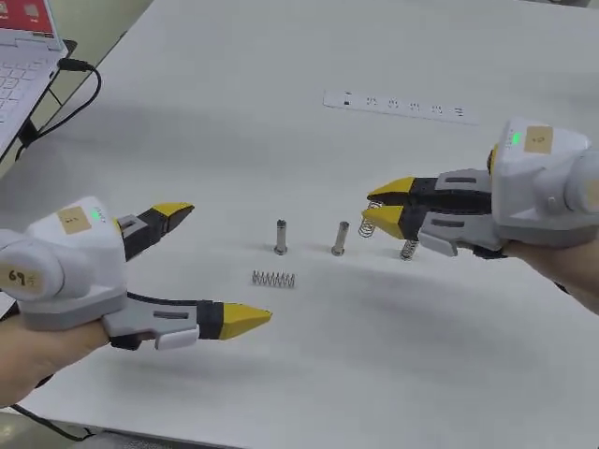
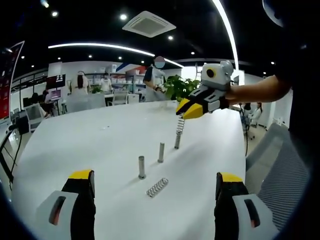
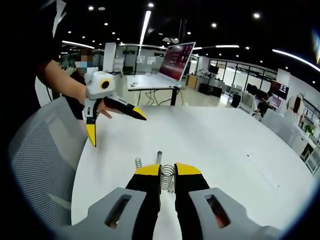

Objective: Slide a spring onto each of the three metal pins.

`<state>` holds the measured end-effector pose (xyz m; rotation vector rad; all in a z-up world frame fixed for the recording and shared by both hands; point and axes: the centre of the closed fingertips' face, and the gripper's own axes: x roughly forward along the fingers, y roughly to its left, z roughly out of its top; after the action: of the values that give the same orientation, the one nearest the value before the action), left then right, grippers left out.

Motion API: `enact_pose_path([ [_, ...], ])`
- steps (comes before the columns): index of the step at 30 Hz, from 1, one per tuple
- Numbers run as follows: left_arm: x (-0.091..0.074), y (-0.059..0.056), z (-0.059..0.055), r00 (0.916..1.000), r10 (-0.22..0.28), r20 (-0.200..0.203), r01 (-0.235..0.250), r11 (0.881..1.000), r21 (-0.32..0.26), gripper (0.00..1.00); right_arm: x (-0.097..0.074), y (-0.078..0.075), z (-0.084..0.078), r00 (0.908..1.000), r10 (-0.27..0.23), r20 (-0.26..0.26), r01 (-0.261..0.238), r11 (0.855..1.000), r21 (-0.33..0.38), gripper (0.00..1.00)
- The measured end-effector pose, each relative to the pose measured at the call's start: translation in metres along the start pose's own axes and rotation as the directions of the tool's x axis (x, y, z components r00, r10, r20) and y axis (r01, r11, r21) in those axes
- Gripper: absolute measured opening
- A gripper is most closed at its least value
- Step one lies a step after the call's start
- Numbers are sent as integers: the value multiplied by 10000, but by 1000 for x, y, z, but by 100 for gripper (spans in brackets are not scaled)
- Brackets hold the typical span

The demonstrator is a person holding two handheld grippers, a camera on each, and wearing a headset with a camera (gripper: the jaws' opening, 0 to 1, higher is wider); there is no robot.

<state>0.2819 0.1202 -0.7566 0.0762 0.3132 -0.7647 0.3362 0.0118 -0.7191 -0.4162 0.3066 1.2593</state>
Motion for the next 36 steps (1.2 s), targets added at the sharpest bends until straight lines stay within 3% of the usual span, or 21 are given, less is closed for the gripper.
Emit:
enact_pose_path([
  [18,0,2,-2,9999,135,18,-135,9999,2,99,22,-18,-9,9996,-53,-290,60,9997,227,7],
  [36,-4,3,-4,9998,203,-39,-204,9998,-42,99,35,-19,-12,9993,14,-387,0,9994,360,7],
])
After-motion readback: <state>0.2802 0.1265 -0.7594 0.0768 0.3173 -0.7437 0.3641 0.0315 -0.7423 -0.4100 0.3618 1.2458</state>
